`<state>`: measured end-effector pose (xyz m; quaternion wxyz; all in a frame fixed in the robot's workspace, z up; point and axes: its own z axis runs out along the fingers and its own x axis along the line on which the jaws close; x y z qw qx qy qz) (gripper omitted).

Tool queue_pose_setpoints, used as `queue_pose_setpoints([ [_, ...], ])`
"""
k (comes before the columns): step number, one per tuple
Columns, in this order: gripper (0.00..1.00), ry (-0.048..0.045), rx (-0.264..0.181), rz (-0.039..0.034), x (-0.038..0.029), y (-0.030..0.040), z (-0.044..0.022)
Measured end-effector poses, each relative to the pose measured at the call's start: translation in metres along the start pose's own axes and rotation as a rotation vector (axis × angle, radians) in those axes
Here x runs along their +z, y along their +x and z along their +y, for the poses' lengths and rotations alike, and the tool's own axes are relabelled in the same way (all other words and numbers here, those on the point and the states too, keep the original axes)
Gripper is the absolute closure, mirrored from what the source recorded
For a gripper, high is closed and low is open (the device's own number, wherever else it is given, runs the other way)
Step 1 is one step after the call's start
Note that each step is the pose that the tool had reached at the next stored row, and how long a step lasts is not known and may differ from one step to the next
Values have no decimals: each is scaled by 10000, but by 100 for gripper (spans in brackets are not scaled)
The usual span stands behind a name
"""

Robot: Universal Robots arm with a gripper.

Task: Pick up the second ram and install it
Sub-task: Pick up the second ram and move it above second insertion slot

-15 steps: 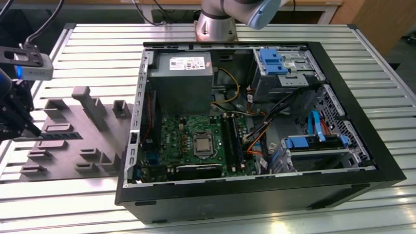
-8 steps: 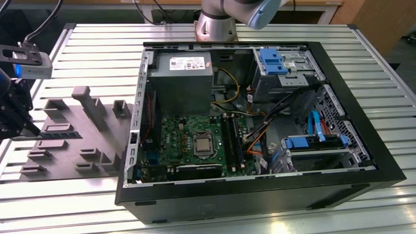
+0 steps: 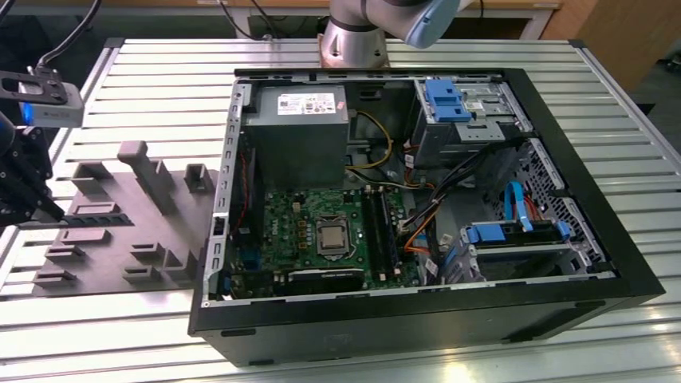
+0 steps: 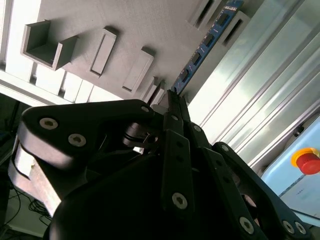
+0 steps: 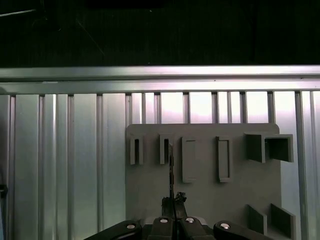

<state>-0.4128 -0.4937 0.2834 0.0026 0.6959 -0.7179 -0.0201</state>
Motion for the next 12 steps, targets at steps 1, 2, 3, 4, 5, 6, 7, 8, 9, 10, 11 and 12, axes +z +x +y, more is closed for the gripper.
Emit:
queue_pose_setpoints([
  [1, 88, 1, 0, 0, -2, 0, 0],
  [2, 88, 0, 0, 0, -6, 0, 0],
  [3, 88, 0, 0, 0, -9, 0, 0],
  [4, 88, 0, 0, 1, -12, 0, 0],
  [5, 88, 0, 0, 1, -15, 0, 0],
  [6, 88, -1, 0, 1, -18, 0, 1],
  [7, 88, -1, 0, 1, -21, 0, 1],
  [8, 88, 0, 0, 0, -24, -1, 1],
  [9, 88, 0, 0, 1, -28, -1, 1],
  [10, 88, 0, 0, 0, -31, -1, 1],
  [11, 88, -1, 0, 1, -34, -1, 1],
  [12, 88, -1, 0, 1, -37, -1, 1],
])
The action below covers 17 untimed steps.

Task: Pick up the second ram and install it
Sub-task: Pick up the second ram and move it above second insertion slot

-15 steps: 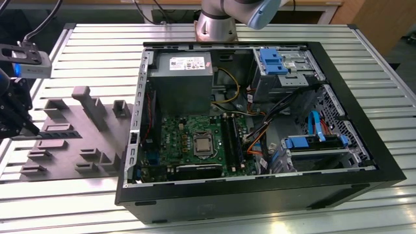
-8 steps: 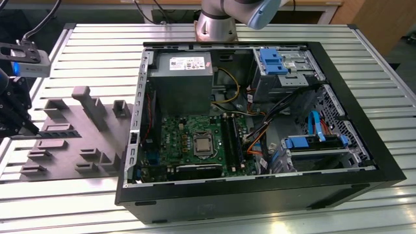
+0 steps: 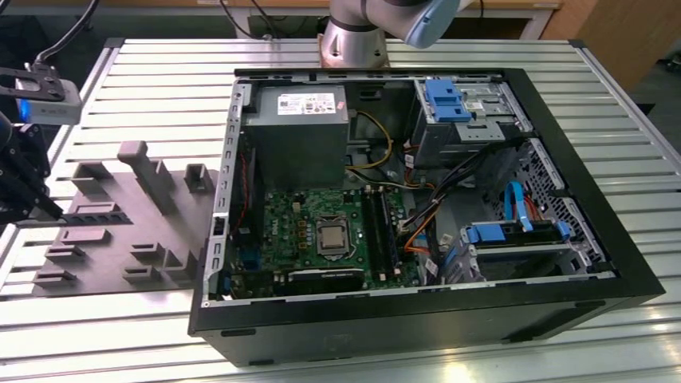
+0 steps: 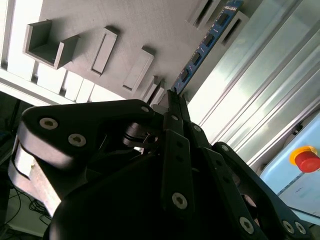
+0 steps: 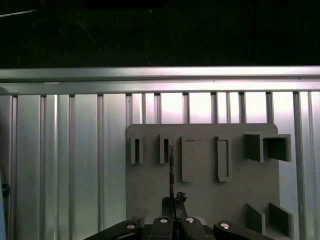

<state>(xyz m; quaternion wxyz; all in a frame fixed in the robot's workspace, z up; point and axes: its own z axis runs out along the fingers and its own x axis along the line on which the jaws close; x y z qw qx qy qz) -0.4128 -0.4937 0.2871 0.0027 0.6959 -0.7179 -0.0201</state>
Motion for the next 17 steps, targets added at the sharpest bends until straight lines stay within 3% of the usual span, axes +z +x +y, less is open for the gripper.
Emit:
queue_pose_setpoints([
  [17, 88, 1, 0, -1, -50, -1, 2],
])
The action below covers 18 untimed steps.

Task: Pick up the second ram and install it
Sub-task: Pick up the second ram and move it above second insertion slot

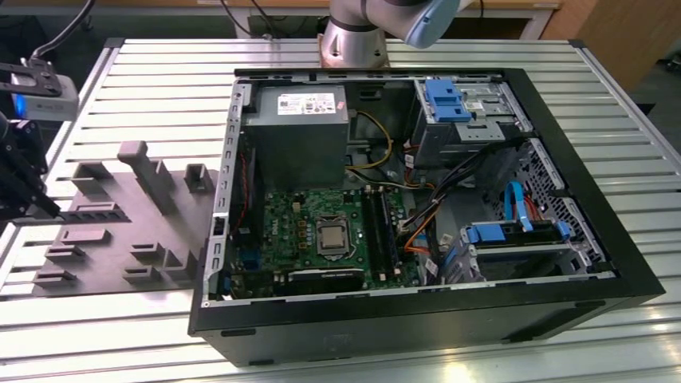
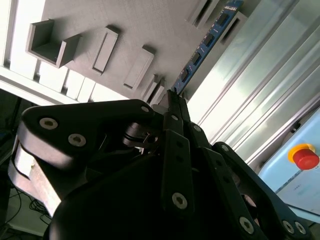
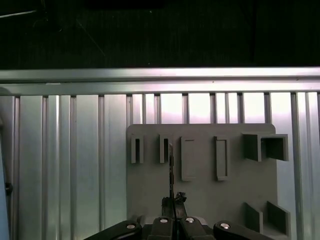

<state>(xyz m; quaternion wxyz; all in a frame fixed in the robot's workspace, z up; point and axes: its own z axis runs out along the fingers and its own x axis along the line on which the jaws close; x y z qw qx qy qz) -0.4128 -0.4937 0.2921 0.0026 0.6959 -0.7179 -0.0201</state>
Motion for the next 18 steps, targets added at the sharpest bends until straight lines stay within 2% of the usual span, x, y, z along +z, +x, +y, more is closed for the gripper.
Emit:
queue_pose_setpoints([
  [18, 88, -1, 0, 2, -76, -2, 2],
])
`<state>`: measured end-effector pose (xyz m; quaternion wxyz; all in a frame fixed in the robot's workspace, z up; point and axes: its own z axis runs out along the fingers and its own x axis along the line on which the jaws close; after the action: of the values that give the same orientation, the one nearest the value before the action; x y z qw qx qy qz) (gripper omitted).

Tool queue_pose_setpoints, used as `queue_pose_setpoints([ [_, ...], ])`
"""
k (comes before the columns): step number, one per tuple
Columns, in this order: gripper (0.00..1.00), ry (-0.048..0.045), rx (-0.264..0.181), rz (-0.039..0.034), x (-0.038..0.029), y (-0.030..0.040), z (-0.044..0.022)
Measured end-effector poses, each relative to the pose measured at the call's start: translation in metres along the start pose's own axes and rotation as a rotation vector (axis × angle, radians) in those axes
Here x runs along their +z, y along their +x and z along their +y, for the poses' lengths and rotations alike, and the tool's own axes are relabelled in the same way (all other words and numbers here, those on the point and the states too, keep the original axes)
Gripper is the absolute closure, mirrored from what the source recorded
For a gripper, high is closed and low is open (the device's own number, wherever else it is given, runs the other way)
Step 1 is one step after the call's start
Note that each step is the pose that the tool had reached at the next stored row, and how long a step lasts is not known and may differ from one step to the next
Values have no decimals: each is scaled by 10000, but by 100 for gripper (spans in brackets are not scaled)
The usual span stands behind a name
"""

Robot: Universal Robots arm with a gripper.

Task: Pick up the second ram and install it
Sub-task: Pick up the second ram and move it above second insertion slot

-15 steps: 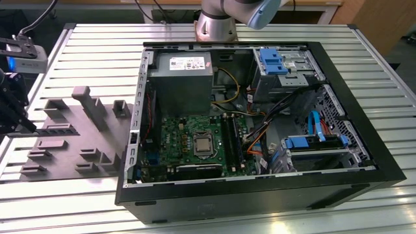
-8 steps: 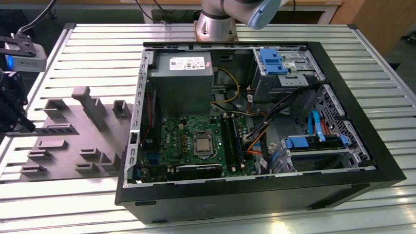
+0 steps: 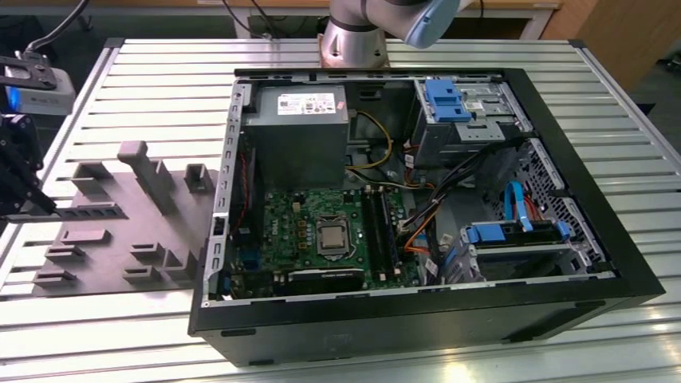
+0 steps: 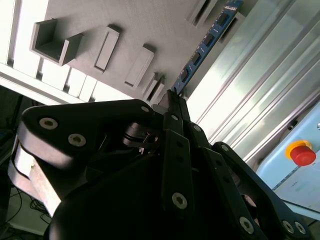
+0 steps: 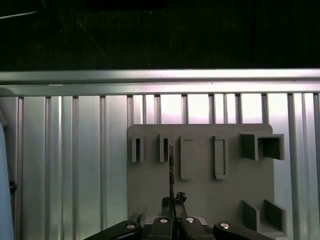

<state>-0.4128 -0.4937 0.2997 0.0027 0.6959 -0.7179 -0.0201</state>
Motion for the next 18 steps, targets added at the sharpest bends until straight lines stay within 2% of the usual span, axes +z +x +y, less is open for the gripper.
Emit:
queue_pose_setpoints([
  [18, 88, 0, 0, -1, -64, -2, 2],
])
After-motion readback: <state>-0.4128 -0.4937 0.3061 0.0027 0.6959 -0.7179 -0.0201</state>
